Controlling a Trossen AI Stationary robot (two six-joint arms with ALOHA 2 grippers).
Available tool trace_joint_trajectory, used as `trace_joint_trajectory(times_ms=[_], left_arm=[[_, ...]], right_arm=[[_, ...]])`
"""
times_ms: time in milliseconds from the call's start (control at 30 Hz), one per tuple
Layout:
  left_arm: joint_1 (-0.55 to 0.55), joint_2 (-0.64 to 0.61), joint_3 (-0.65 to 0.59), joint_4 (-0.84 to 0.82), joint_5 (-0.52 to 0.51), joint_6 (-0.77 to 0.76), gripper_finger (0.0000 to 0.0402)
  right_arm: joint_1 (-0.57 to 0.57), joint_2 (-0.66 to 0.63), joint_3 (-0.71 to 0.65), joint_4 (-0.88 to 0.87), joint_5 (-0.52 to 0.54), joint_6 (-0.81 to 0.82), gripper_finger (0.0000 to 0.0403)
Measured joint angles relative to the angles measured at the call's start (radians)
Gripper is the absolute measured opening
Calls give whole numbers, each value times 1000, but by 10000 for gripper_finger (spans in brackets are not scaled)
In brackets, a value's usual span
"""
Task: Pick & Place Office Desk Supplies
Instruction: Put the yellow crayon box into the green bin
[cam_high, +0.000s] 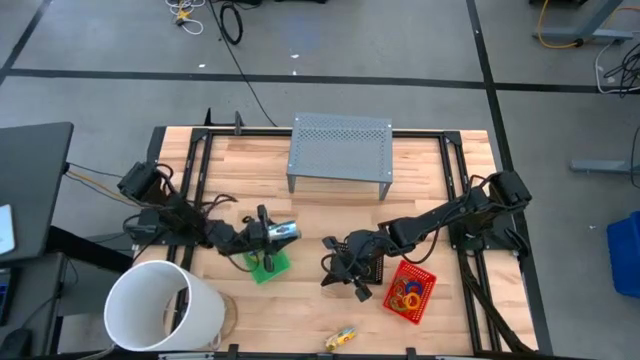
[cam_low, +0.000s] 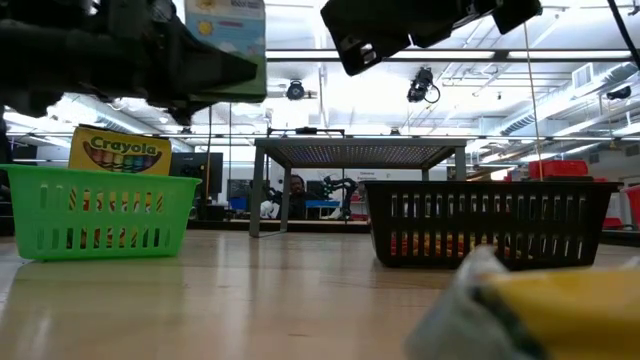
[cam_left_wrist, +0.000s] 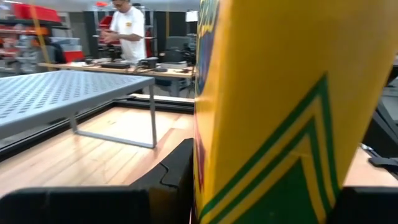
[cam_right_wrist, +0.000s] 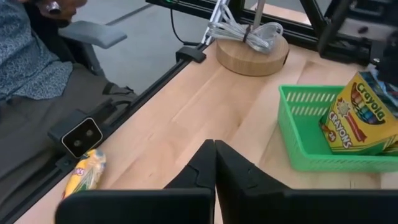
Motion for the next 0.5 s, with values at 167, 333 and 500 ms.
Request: trace_joint_trajectory(times_ms=[167, 333, 500], left_arm=[[-86, 0, 0, -12, -133, -3, 115], [-157, 0, 0, -80, -209, -88, 115], [-225, 0, -1, -186, -308, -212, 115]], right_arm=[[0, 0, 0, -12, 3, 3, 2], [0, 0, 0, -15, 4, 8, 2], [0, 0, 0, -22, 4, 8, 1]])
